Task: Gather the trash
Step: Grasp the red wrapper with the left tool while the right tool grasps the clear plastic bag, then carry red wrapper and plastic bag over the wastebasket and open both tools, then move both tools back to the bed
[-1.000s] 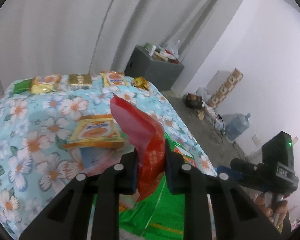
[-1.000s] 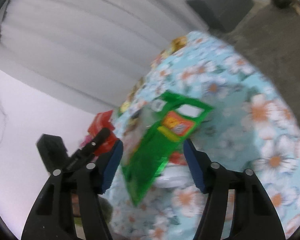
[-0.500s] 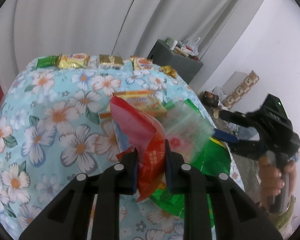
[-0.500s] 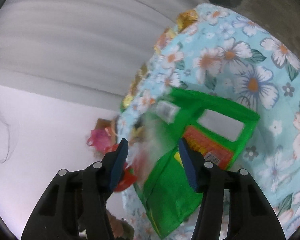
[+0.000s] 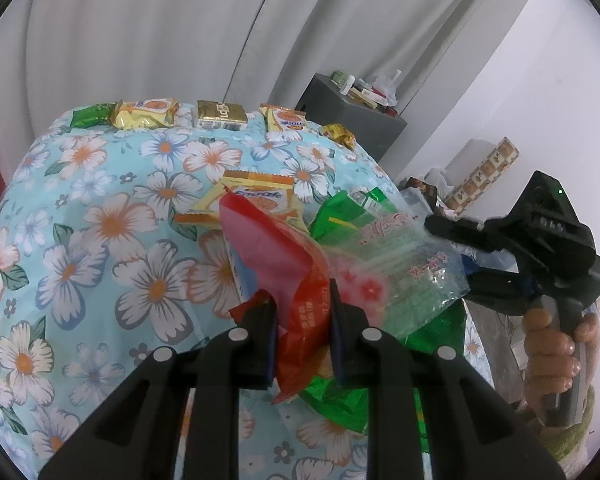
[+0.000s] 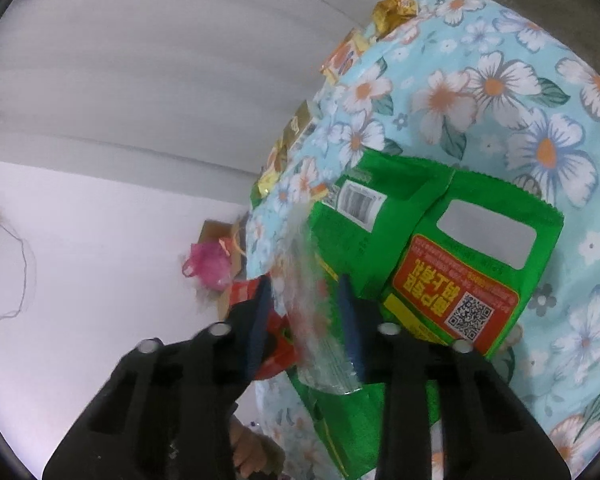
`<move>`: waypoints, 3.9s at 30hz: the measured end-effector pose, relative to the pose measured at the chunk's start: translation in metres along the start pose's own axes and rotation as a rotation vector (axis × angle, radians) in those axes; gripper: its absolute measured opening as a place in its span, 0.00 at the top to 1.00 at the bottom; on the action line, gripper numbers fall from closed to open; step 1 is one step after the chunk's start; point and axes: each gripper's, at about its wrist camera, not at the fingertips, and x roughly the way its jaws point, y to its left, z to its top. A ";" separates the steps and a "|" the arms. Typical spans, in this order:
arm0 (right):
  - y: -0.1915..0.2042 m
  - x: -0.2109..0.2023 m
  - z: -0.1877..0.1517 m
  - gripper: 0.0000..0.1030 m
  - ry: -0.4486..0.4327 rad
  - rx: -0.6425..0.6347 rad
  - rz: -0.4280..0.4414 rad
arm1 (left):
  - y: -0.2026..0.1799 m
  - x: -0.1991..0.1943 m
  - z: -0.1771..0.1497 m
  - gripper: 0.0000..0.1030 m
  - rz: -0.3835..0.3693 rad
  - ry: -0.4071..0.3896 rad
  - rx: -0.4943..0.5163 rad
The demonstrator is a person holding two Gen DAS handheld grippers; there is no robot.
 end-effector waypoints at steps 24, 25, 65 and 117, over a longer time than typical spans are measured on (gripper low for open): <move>-0.009 -0.078 -0.044 0.97 -0.051 -0.003 0.275 | -0.058 -0.073 0.017 0.81 -0.083 -0.163 0.128; -0.011 -0.083 -0.046 0.97 -0.059 0.000 0.285 | -0.062 -0.073 0.017 0.81 -0.088 -0.163 0.134; -0.198 -0.349 -0.124 0.97 -0.769 0.269 0.091 | -0.369 0.107 -0.028 0.81 -0.459 0.305 0.533; -0.358 -0.363 -0.128 0.39 -0.793 0.606 -0.565 | -0.474 0.213 -0.075 0.35 -0.327 0.346 0.641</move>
